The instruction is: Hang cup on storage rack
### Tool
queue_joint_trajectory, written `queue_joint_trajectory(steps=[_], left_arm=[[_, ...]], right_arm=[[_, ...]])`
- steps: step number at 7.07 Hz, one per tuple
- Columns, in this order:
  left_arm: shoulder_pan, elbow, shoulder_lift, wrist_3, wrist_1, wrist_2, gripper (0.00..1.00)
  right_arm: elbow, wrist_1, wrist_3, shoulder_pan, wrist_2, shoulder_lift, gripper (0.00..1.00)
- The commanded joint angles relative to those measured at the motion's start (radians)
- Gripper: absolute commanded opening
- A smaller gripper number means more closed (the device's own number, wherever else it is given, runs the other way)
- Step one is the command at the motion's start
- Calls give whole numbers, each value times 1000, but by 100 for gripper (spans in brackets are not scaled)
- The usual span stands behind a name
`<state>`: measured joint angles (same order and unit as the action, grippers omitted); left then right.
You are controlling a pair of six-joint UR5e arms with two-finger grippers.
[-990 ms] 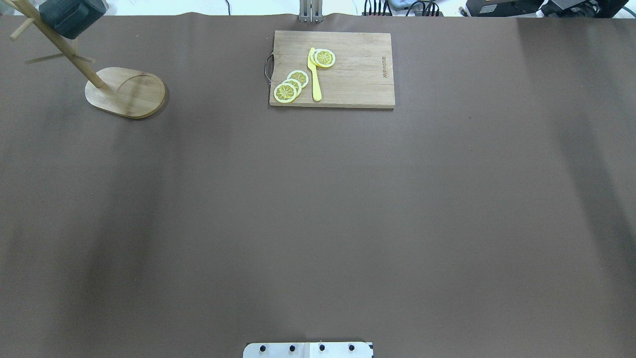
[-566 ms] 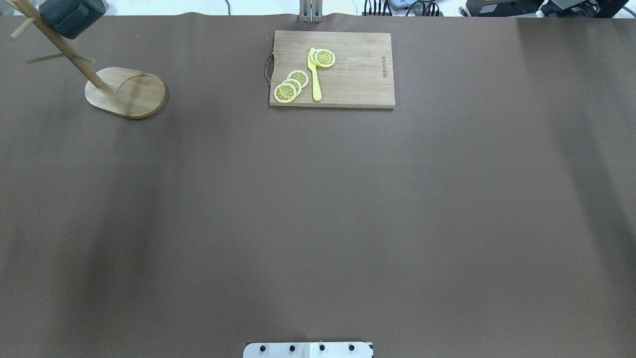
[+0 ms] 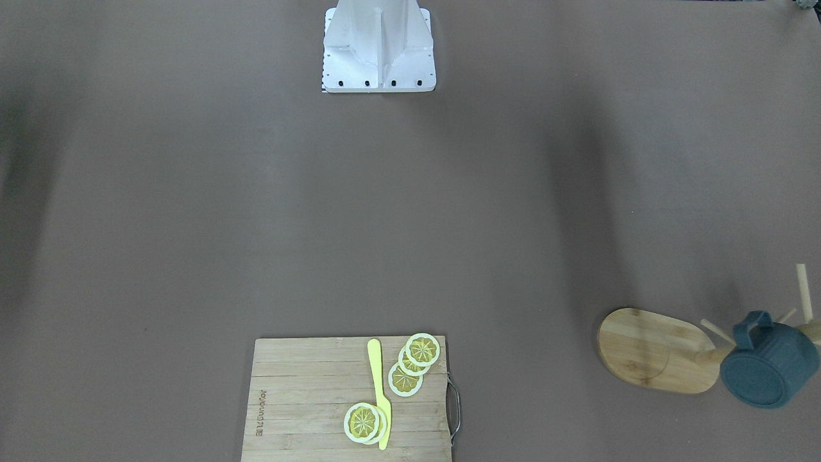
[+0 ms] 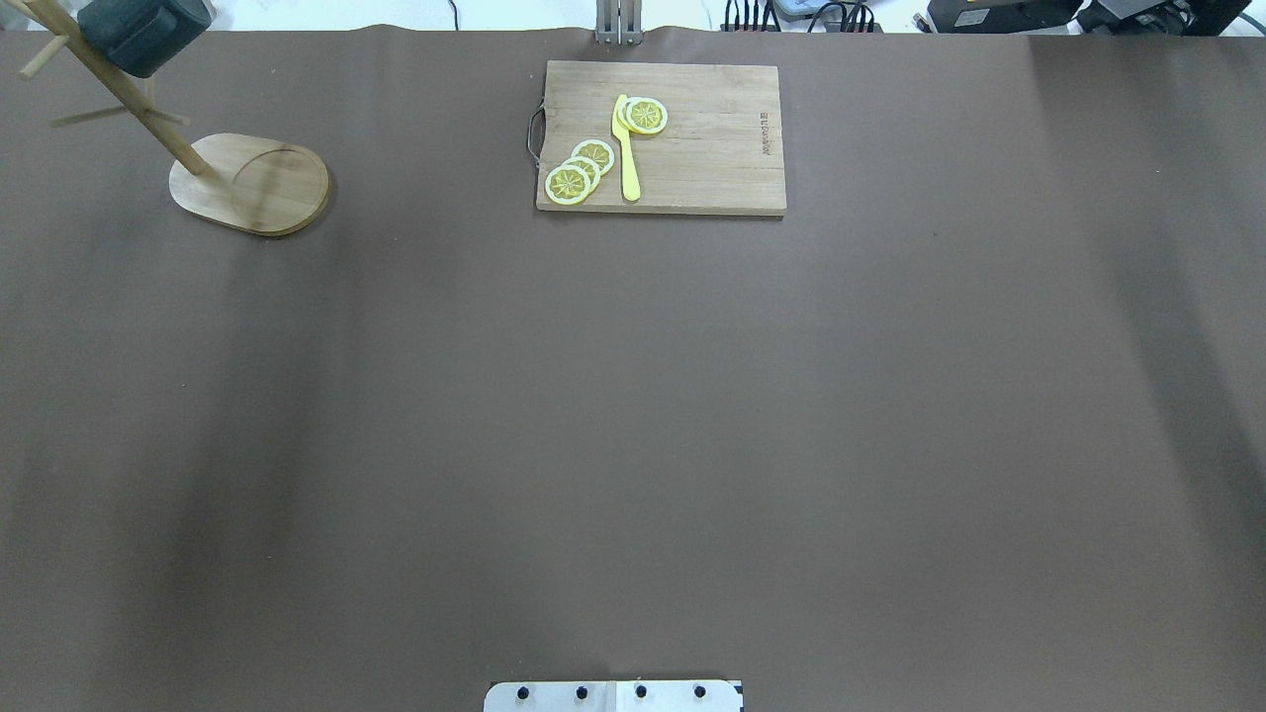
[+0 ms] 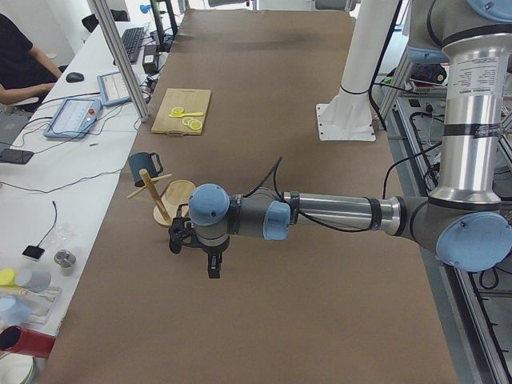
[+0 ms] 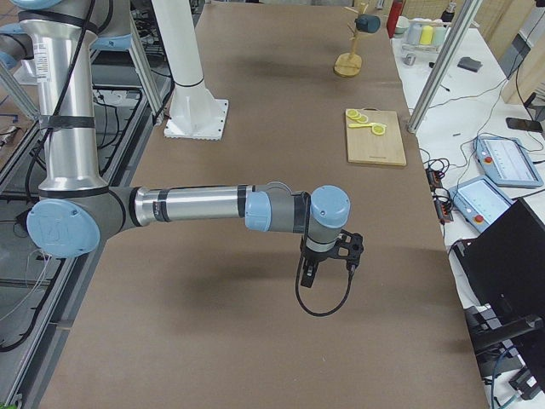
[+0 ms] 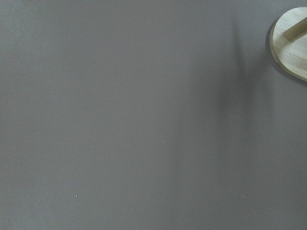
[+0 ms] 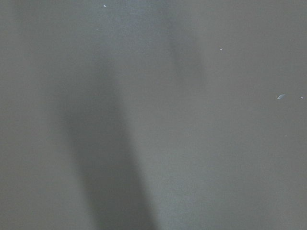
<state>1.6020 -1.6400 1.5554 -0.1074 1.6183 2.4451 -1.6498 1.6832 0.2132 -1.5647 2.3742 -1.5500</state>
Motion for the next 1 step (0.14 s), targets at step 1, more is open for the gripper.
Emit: queue_joint_trajectory(steps=[1], left_arm=[[1, -1, -1, 0, 0, 0, 99]], right_arm=[[1, 0, 0, 0, 2, 1, 100]])
